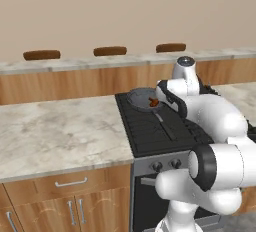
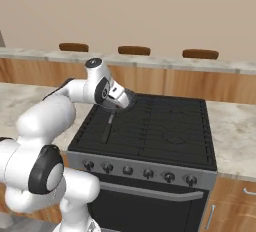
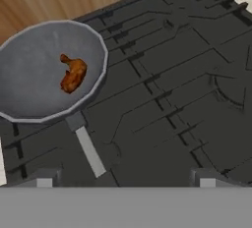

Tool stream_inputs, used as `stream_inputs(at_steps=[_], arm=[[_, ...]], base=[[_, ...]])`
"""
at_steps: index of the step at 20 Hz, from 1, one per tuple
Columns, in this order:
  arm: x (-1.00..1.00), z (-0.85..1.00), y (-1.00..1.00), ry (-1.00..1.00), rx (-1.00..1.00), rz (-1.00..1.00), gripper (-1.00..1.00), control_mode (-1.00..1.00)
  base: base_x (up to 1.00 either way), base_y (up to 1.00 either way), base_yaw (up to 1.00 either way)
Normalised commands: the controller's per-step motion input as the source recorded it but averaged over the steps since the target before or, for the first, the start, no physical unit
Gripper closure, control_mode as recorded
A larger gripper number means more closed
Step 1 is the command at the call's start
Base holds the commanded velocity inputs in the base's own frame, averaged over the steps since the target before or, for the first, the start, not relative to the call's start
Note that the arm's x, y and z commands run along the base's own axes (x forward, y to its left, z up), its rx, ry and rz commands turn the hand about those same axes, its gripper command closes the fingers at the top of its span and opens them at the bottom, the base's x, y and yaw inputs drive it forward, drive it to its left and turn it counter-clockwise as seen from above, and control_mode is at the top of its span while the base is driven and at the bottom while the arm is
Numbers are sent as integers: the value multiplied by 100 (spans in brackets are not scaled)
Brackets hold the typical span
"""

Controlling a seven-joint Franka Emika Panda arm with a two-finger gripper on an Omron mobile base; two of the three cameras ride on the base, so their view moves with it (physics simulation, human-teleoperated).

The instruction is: Take the chicken drumsticks from the pan and place one on each plate on the dining counter.

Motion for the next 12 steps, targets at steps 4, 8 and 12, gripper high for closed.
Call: stream_inputs(at_steps=[4,8,12], arm=[[100,0,17,13,0,0,-100,-100],[91,-3,14,16,0,0,-100,-100],[72,-24,10,10,0,0,-100,-100]], base=[[0,0,0],[0,0,0],[0,0,0]])
